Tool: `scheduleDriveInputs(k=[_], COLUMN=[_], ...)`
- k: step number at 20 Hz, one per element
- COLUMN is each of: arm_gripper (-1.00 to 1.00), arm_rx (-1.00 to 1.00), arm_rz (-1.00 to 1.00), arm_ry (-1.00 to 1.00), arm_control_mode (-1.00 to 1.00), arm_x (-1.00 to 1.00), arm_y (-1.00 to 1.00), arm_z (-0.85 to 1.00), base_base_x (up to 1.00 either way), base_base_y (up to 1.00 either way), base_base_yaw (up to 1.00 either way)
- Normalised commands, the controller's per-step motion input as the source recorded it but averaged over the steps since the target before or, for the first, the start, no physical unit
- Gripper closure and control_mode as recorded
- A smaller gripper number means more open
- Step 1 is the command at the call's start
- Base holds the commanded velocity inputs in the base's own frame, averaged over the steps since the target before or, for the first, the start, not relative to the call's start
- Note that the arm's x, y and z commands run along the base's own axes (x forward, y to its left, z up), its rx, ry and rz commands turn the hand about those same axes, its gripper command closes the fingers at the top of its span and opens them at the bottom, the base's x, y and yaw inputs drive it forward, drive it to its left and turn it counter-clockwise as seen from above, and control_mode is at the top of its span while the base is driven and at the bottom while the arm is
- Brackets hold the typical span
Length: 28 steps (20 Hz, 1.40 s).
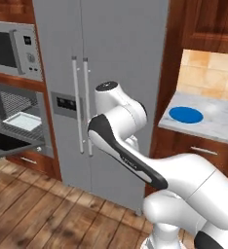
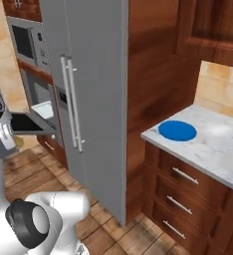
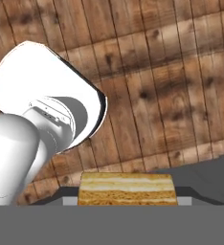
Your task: Take the baked cake out of the oven and place it on the plate for cooling. Then close the oven door.
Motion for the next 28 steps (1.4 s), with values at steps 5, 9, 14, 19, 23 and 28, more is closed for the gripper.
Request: scheduleDriveInputs(k=[5, 9, 14, 19, 23, 28], arm_gripper=[1.00, 1.00, 1.00, 1.00, 1.00, 1.00], arm_rx=[0.00, 0.00, 0.00, 0.00, 0.00, 0.01], arm_rz=[0.00, 0.00, 0.00, 0.00, 0.00, 0.00], arm_ry=[0.00, 0.00, 0.00, 0.00, 0.00, 0.04], arm_control_mode=[1.00, 1.00, 1.00, 1.00, 1.00, -1.00], arm_x=[0.00, 0.00, 0.00, 0.00, 0.00, 0.28], arm_y=[0.00, 0.00, 0.00, 0.00, 0.00, -0.12], arm_z=[0.00, 0.00, 0.00, 0.00, 0.00, 0.00], base_base_x=[0.00, 0.09, 0.30, 0.72, 0.61, 0.34], base_base_y=[-1.00, -1.00, -0.94, -0.72, -0.74, -0.27], base_base_yaw=[-0.03, 0.00, 0.00, 0.00, 0.00, 0.00])
